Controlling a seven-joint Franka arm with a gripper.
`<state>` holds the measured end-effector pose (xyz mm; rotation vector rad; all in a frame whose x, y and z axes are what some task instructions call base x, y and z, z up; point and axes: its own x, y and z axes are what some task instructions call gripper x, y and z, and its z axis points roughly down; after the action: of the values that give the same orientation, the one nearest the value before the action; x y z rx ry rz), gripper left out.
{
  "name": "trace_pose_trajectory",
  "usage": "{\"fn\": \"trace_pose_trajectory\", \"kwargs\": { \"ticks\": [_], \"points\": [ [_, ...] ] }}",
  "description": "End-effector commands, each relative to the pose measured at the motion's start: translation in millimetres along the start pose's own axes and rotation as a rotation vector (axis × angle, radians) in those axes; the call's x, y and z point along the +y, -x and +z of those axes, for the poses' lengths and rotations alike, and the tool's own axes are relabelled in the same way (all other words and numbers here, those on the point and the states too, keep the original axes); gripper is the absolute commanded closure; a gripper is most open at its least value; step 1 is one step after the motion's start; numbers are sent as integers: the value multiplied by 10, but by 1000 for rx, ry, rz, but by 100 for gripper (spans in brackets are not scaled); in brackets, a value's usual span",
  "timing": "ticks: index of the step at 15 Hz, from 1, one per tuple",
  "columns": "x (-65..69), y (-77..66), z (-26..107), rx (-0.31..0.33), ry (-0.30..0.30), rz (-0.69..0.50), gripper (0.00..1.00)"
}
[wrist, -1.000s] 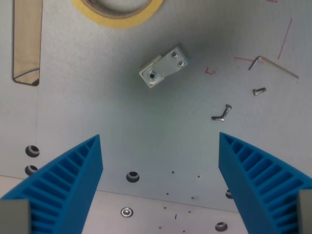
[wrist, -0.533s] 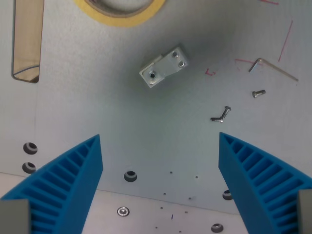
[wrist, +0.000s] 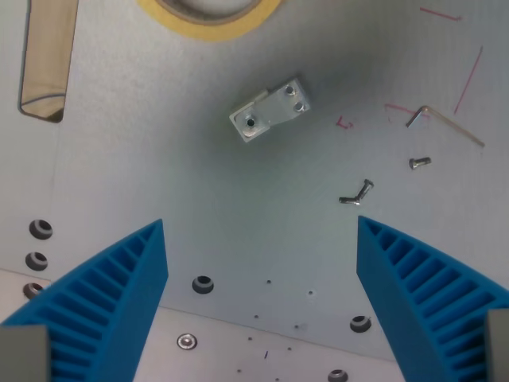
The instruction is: Rotate around gripper negative z
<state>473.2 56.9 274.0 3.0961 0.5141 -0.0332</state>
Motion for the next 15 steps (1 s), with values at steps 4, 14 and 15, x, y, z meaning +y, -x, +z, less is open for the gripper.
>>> {"fn": "trace_pose_trajectory", "kwargs": {
  "ticks": [4, 14, 15],
  "points": [
    [0, -4, -27, 6, 2, -180, 0],
    [0, -4, -27, 6, 2, -314, 0],
    [0, -4, -27, 6, 2, -327, 0]
  ]
}}
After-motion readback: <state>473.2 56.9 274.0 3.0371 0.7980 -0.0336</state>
